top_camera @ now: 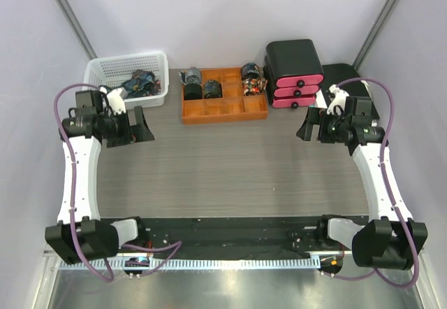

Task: Roll the ties
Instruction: Pick up the tie from the bin.

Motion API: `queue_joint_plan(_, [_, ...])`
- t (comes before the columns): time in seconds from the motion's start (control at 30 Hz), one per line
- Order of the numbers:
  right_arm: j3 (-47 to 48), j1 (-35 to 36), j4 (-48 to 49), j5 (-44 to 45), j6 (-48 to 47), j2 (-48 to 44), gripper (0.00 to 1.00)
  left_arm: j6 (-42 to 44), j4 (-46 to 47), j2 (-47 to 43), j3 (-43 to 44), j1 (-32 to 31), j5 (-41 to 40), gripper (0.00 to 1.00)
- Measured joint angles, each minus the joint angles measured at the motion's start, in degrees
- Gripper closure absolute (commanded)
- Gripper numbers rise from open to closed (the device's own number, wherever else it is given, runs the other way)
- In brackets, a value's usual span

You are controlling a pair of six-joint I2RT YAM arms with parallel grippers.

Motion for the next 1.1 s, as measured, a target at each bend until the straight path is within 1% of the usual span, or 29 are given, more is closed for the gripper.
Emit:
queue_joint_plan(0.03, [0.2, 0.0, 0.0, 0.1, 0.0, 0.8, 0.0, -0.4, 0.1, 1.2, 1.1, 0.0, -0.4, 0.0])
queue_joint_plan(0.1, [0.6, 0.0, -0.1, 0.3, 0.0, 2.2, 0.0, -1.0, 0.1, 5.2, 6.3, 0.0, -1.3, 0.0])
queue_joint_plan(0.3, [1.4, -0.3, -0.1, 0.3, 0.1, 4.0, 0.0, -1.3, 7.6, 15.6, 19.8, 0.0, -5.6, 0.0])
queue_joint_plan(0.4, [1.4, -0.7, -0.1, 0.3, 0.1, 4.7, 0.0, -0.9, 12.0, 22.5, 27.1, 0.0, -7.4, 0.0])
queue_joint_plan(0.57, [2.2, -1.4, 0.1, 0.3, 0.3, 8.4, 0.0, -0.1, 19.4, 36.8, 36.8, 0.0, -10.2, 0.0])
queue_joint_plan(0.77, [3.2, -1.4, 0.1, 0.7, 0.3, 14.6, 0.0, 1.6, 26.7, 52.5, 43.1, 0.3, -12.9, 0.0])
queue_joint_plan(0.87, [4.1, -1.5, 0.0, 1.0, 0.2, 17.6, 0.0, 2.2, 27.9, 61.0, 49.8, 1.0, -14.6, 0.0])
queue_joint_plan(0.9, [4.7, -1.5, -0.2, 1.2, 0.1, 18.6, 0.0, 2.2, 27.8, 64.8, 53.9, 1.6, -15.3, 0.0])
queue_joint_plan(1.0, [6.4, -1.5, -0.6, 1.4, -0.2, 21.2, 0.0, 3.2, 28.4, 69.7, 58.9, 3.4, -17.2, 0.0])
queue_joint_plan(1.1, [7.8, -1.5, -0.8, 1.2, -0.5, 23.7, 0.0, 4.7, 29.3, 71.2, 59.8, 5.8, -19.4, 0.0])
